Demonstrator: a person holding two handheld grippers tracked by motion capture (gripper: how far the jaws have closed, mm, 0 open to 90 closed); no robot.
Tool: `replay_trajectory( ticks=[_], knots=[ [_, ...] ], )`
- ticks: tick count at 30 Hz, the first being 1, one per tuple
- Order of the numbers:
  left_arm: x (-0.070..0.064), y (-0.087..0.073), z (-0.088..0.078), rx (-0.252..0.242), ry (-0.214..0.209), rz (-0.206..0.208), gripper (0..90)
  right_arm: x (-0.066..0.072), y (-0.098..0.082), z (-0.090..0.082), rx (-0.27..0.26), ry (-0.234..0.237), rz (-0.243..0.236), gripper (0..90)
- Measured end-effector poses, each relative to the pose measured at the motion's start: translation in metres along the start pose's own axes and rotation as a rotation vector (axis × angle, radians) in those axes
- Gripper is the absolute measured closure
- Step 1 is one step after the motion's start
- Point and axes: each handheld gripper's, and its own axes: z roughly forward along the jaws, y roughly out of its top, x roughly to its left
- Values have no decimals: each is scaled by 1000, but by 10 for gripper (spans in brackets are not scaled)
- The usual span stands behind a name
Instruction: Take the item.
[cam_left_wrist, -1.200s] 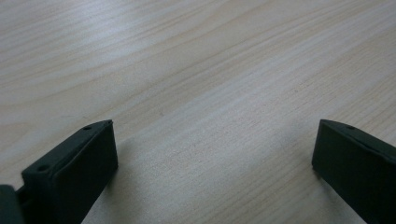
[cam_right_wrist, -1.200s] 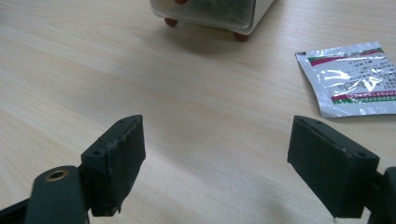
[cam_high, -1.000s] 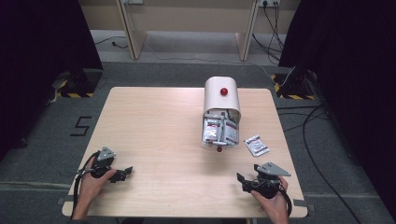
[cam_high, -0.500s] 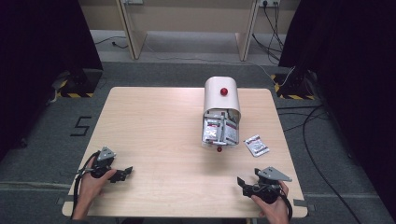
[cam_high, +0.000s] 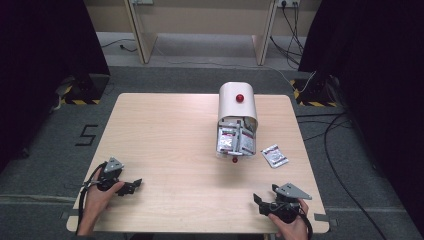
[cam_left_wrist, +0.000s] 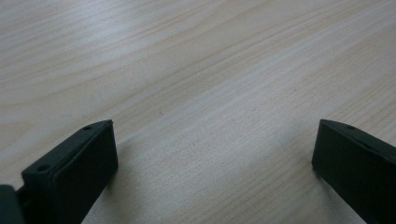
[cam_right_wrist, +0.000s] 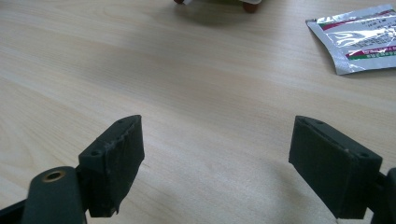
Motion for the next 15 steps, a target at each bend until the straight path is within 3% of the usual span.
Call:
replay_trajectory(
  ticks=[15],
  knots=[
    [0,0,0,1,0,1,0,7,-7,-3,11,-11,-8,187]
  ],
)
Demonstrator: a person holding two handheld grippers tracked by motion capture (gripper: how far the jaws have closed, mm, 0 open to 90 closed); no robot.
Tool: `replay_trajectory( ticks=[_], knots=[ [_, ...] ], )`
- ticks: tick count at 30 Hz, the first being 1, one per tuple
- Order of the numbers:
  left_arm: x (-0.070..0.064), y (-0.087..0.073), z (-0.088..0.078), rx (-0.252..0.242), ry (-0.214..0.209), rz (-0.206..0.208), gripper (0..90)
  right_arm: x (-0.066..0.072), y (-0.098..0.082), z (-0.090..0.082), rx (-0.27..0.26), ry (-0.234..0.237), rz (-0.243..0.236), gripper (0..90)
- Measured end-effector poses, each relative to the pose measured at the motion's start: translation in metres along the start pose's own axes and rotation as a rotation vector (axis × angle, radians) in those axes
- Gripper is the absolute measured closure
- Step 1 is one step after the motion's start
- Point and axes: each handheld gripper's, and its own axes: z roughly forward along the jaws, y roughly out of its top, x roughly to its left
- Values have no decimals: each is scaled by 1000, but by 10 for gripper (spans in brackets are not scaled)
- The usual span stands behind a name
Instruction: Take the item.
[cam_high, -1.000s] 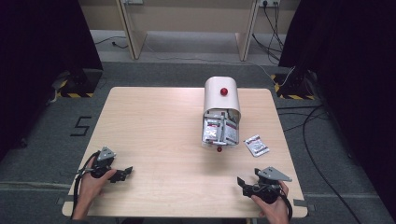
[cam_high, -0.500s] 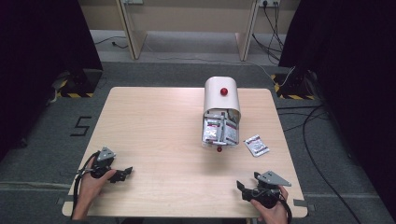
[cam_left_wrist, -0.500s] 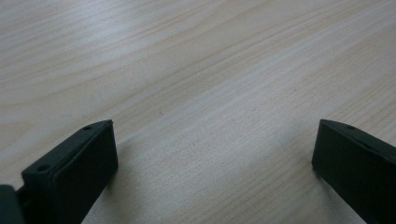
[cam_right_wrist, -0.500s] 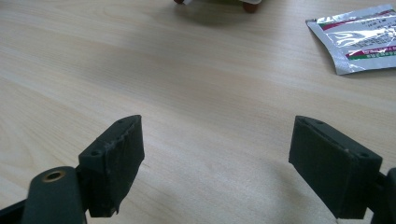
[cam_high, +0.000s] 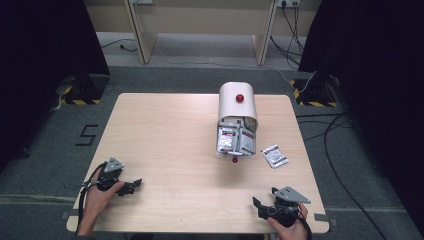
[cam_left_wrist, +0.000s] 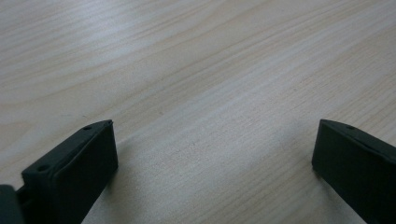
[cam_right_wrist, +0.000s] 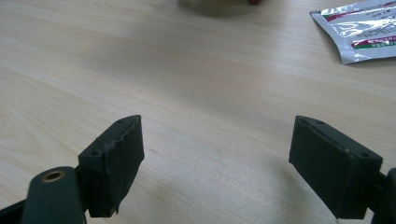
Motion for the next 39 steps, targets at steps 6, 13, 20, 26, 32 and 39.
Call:
replay_trajectory(
  ticks=[6,13,20,26,32,39],
  knots=[
    [0,0,0,1,1,0,0,2,-3,-1,-2,-3,-2,185],
    [0,0,0,0,1,0,0,5,-6,-4,-7,-10,-12,181],
    [0,0,-1,0,1,0,0,6,-12,-7,-4,-17,-4,169],
    [0,-1,-1,1,0,3,0,9,-19,-5,9,-30,-56,154],
    [0,-1,-1,1,0,3,0,12,-24,-7,-1,-37,-97,148],
    [0,-1,-1,1,0,3,0,11,-29,-9,-29,-24,-109,145]
  ],
)
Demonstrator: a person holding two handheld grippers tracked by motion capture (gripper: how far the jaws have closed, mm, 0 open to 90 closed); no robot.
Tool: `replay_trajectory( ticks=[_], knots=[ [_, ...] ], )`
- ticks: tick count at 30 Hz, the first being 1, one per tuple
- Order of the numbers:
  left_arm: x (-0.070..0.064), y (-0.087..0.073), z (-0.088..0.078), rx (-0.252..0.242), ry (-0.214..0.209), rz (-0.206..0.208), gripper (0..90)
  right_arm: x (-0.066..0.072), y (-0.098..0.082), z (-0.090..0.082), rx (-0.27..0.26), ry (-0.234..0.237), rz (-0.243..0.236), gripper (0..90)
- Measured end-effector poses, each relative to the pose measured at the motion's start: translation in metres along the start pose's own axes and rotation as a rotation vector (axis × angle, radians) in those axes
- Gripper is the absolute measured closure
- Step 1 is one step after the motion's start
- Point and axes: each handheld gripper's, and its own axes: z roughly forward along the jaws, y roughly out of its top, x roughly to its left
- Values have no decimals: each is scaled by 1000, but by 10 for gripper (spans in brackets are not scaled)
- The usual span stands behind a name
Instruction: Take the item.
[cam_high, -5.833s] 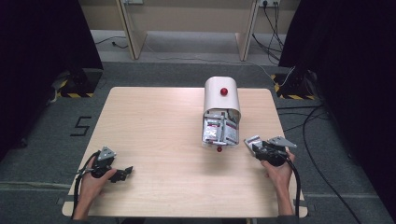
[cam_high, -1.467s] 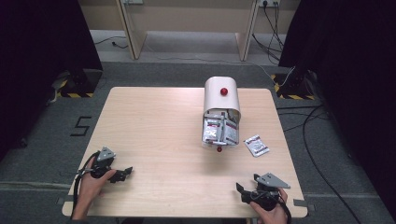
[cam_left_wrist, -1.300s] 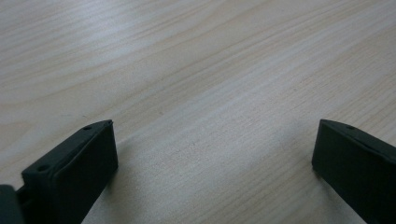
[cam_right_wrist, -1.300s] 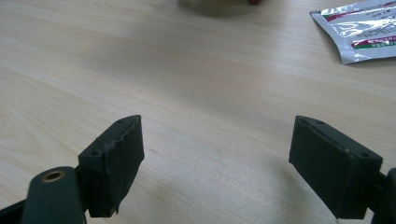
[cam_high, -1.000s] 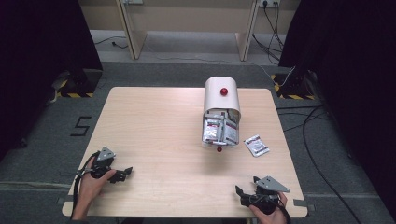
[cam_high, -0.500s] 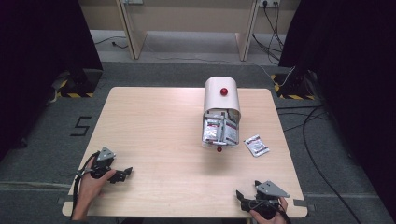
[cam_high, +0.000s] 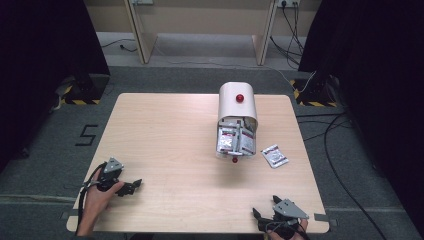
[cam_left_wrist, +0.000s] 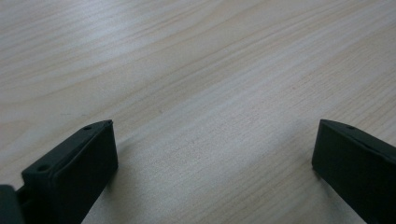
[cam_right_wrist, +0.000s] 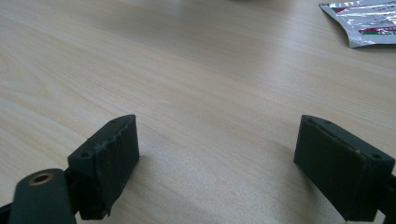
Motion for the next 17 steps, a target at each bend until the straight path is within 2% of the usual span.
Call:
replay_trajectory(
  ticks=[7,17],
  knots=[
    [0,0,0,0,0,0,0,-1,-3,0,-28,7,-3,139],
    [0,0,0,0,0,0,0,-1,-3,1,-28,8,-5,134]
  ],
)
